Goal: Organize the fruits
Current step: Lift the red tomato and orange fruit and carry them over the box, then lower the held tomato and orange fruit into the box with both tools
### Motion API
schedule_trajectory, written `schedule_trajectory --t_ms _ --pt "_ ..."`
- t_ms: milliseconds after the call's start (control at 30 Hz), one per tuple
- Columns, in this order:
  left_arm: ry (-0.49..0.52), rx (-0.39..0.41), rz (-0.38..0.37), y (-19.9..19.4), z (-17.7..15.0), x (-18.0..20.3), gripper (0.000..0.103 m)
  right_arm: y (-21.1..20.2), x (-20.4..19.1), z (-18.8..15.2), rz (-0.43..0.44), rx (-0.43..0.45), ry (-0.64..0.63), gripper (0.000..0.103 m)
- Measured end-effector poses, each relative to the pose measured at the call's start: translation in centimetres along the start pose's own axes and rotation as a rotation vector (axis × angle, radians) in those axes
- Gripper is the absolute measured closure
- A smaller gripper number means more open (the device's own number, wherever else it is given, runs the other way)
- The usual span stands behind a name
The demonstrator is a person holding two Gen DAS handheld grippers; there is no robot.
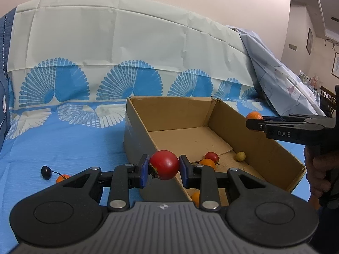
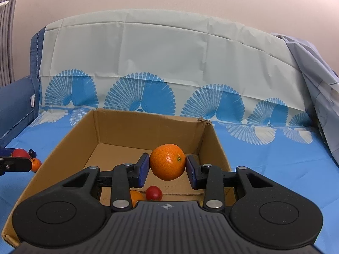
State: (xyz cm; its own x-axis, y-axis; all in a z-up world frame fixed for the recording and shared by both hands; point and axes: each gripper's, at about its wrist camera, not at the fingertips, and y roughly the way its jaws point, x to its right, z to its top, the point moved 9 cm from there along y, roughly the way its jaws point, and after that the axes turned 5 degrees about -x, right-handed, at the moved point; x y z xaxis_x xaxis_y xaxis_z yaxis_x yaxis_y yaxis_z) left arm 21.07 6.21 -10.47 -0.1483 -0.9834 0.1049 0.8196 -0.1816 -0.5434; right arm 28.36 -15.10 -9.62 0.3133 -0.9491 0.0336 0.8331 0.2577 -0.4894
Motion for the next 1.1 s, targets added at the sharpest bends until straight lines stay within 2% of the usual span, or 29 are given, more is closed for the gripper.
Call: schedule_trajectory --t_ms 800,1100 --pt "0.024 -0.005 0.001 0.5 -0.2 0.7 0.069 0.3 0.6 -0.2 -0.013 -0.008 0.012 0.064" --pt "0.025 0.008 -0.03 1.2 -0.1 1.6 0.069 0.4 2.0 -0.1 -0.09 -0.003 0.044 0.064"
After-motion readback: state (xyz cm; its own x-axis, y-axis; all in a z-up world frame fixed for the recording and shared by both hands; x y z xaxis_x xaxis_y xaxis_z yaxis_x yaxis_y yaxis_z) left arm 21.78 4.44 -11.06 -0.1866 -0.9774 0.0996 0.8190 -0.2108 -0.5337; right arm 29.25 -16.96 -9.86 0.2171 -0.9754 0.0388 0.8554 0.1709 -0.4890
